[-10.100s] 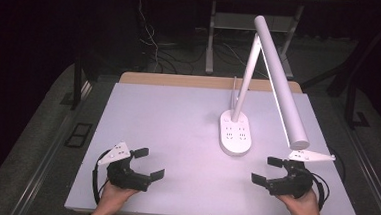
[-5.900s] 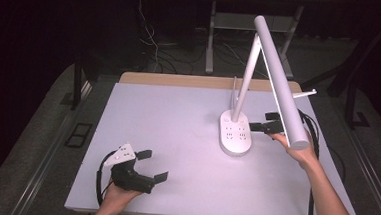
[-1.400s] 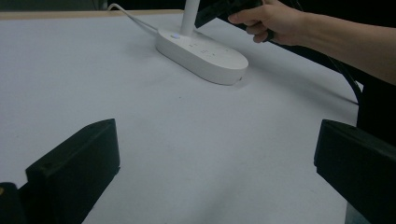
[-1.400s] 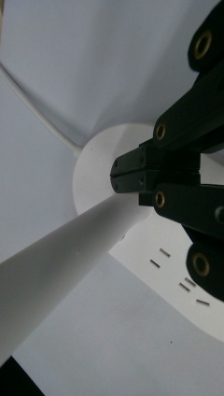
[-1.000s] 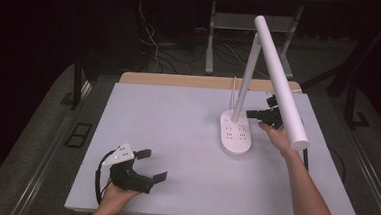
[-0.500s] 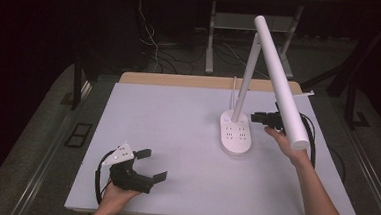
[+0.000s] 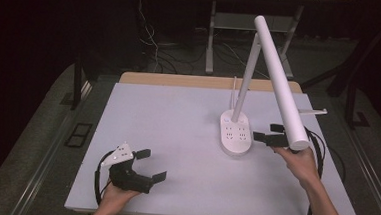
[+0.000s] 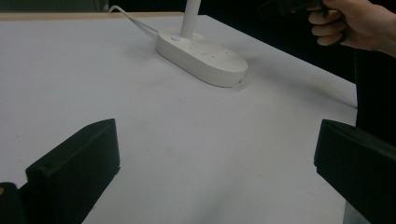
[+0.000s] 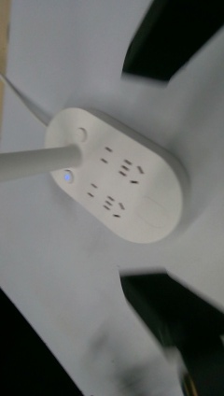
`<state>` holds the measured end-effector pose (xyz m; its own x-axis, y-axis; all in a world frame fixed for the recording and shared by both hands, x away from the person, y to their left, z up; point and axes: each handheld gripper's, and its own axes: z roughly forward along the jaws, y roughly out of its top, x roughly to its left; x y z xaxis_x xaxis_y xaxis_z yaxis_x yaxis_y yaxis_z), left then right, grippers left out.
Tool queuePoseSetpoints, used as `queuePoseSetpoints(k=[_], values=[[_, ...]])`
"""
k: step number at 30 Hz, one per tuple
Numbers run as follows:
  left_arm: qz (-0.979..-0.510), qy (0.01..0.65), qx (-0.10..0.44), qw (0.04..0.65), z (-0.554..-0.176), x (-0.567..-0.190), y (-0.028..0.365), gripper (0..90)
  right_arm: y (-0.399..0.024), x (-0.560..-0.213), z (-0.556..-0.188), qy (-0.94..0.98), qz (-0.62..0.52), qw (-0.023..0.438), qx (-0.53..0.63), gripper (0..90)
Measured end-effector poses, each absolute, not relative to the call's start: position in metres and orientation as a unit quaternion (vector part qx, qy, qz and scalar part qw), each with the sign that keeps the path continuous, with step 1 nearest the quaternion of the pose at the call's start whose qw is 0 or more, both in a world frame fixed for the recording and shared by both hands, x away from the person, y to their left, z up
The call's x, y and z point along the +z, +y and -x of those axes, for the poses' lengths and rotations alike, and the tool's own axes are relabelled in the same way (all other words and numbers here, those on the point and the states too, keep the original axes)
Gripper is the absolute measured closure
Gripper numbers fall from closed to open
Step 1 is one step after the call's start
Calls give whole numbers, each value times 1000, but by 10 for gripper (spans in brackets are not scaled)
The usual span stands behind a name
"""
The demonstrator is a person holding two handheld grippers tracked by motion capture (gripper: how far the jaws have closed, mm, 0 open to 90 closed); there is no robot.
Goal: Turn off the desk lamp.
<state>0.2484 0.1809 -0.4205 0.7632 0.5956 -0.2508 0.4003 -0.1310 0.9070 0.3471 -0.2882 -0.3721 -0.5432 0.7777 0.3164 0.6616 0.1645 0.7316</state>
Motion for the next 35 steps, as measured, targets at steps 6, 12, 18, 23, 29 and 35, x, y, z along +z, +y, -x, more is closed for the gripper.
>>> queuePoseSetpoints(k=[6, 12, 18, 23, 29, 35], values=[[-747, 334, 86, 568, -249, -421, 180, 0, -289, -376, -323, 757, -471, 56, 449, 5], [-749, 332, 87, 567, -248, -420, 181, 0, -288, -382, -301, 754, -462, 52, 464, 6], [-749, 332, 87, 566, -248, -421, 181, 0, -286, -391, -282, 754, -455, 49, 471, 6], [-751, 331, 86, 565, -248, -420, 181, 0, -285, -399, -269, 753, -452, 54, 476, 6], [-750, 332, 86, 565, -248, -421, 181, 0, -285, -406, -258, 753, -451, 60, 475, 7], [-751, 333, 84, 564, -249, -421, 180, 0, -285, -413, -250, 749, -452, 62, 481, 7]])
